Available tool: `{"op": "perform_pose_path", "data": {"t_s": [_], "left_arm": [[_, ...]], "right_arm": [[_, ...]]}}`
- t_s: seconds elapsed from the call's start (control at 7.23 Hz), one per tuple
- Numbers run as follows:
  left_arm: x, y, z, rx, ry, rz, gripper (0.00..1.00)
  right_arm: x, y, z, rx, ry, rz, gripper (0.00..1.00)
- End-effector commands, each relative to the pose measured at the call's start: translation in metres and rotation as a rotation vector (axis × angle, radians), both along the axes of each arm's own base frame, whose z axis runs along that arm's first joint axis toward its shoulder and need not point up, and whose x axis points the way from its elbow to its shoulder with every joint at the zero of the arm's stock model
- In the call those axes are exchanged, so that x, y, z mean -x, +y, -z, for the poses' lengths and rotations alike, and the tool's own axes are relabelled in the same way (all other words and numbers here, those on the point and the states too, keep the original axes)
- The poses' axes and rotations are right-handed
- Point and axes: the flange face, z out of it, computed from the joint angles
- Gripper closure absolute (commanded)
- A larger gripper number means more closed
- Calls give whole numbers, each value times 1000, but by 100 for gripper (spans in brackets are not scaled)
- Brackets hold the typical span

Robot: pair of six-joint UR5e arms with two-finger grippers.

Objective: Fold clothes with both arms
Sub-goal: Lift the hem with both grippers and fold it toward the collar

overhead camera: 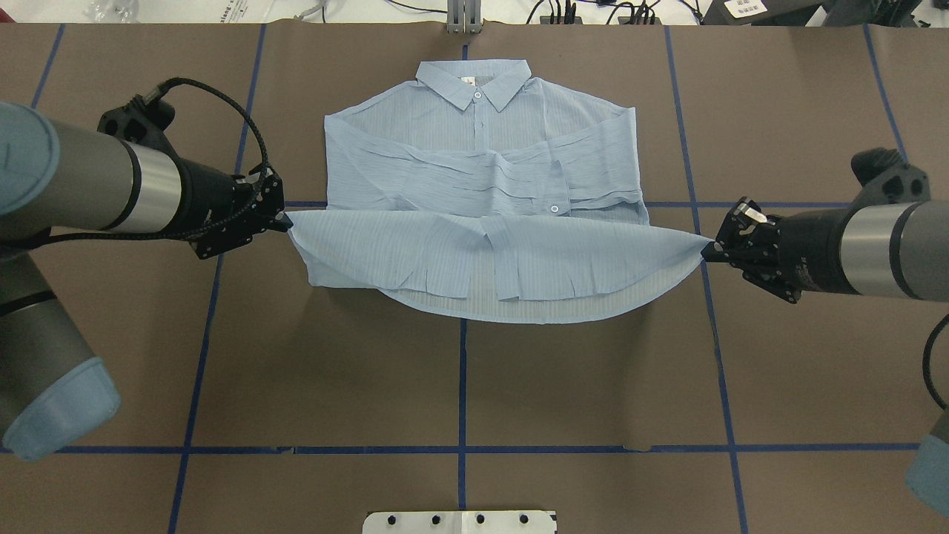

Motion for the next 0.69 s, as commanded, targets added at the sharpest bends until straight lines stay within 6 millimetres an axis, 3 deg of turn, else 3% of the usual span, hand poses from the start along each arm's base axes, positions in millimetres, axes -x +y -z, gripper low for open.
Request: {"op": "perform_pose_path", "data": {"t_s": [0.0,0.28,0.41,0.55], "left_arm": [[-2,-49,-8,2,6,50,100],[-30,-121,-48,-46,-16,73,100],[-44,-154,-59,-58,-8,91,100],[-57,-173,-74,-50,-19,95,100]], "right_arm": [[-5,-44,-3,2,11,-80,100],[45,-127,-8,27,53,-116,100],[64,-155,-4,33,67,-120,100],[80,-179,-10,24,104,-107,100]]}}
